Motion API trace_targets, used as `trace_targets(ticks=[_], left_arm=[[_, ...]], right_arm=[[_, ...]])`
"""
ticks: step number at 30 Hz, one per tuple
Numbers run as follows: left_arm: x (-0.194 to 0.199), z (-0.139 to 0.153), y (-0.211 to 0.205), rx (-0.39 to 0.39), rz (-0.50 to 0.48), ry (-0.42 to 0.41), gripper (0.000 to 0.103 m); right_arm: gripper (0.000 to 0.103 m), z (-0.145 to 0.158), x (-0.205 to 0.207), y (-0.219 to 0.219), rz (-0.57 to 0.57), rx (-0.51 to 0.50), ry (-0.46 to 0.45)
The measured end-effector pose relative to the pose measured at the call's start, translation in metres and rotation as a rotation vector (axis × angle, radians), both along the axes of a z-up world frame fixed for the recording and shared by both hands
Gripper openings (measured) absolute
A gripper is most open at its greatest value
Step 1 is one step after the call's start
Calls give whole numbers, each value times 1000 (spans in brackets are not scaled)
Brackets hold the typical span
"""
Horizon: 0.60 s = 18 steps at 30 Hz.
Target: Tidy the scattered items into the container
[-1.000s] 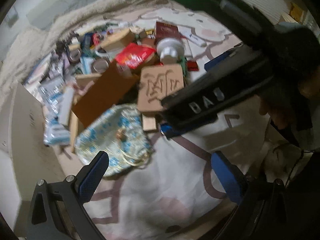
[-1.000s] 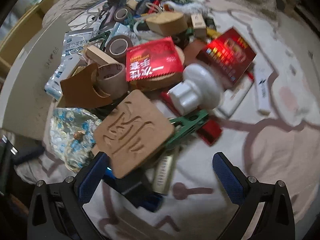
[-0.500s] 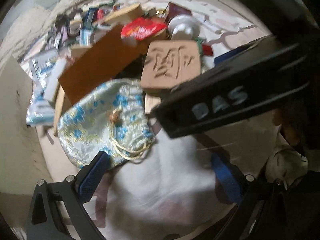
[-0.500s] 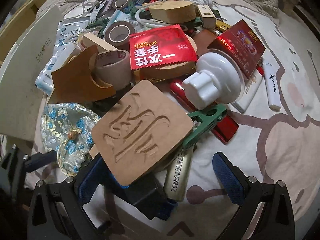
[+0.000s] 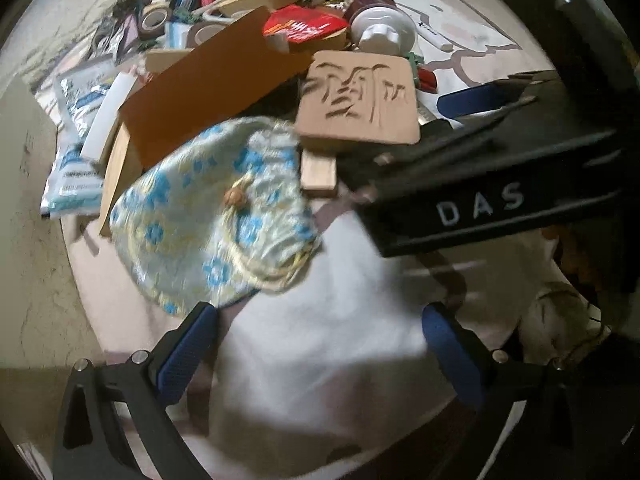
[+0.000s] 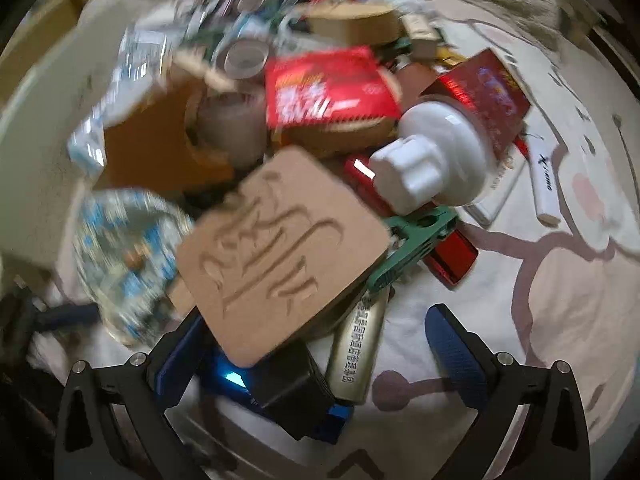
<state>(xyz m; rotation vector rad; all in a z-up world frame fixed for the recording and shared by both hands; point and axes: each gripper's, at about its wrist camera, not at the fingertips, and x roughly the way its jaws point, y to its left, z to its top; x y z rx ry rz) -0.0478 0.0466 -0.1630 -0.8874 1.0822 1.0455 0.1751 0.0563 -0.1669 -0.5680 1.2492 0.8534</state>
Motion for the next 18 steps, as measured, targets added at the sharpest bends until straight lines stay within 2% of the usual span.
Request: trace_targets(ticks=[2, 12, 16, 18], left_arm=[[-7, 5, -1, 1, 26, -2, 103], [-23, 26, 11, 92, 128, 3, 103], [-20, 22, 17, 82, 161, 2, 103], [-26, 18, 34, 71, 190, 2, 103]], right_arm=[[103, 0, -3, -2, 27, 3, -21], [103, 3, -2, -31, 71, 35, -1], [103, 4, -5, -43, 102, 49, -14], [103, 4, -8, -50, 123, 56, -26]])
